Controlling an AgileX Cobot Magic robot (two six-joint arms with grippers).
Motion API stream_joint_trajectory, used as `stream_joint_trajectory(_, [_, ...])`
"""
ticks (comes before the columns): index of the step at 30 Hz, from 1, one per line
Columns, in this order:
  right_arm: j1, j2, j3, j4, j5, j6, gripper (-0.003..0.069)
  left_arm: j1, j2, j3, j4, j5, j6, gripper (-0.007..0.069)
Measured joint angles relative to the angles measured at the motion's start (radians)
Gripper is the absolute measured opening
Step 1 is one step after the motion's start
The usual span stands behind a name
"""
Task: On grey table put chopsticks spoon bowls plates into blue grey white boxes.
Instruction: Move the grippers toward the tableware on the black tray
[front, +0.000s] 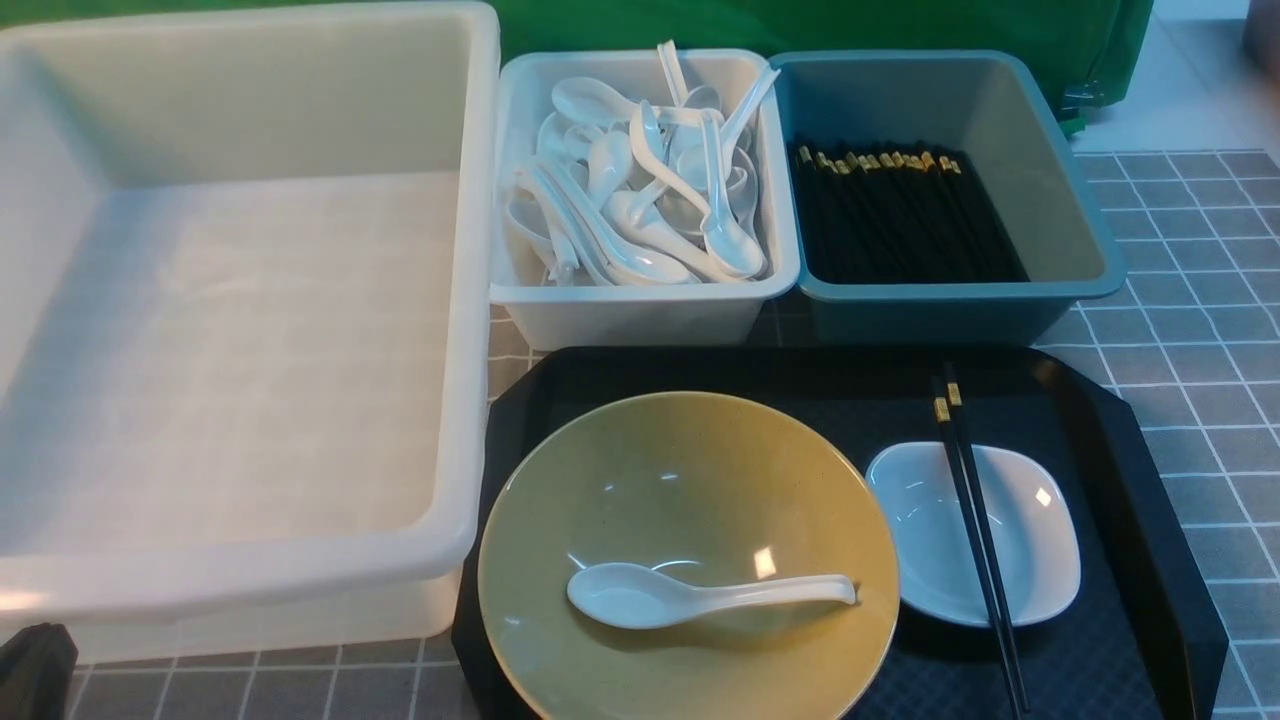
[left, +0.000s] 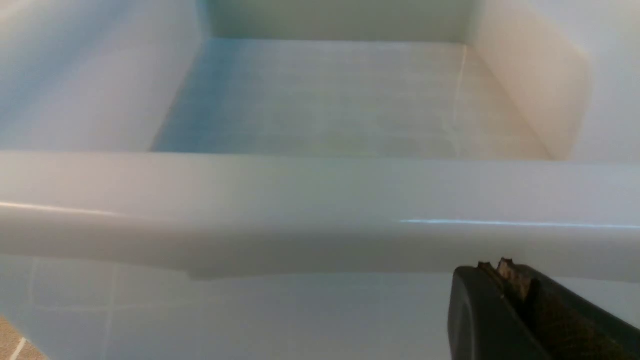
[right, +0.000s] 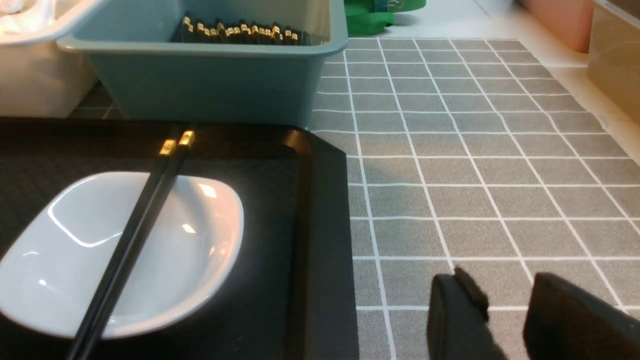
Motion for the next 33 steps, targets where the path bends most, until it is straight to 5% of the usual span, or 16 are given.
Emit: stream_joint_trajectory(33, [0.0, 0.0, 0.0, 0.0, -0.002, 0.025, 0.0242, 0.0, 0.0, 0.0, -0.012, -0.026, -0.002, -0.001])
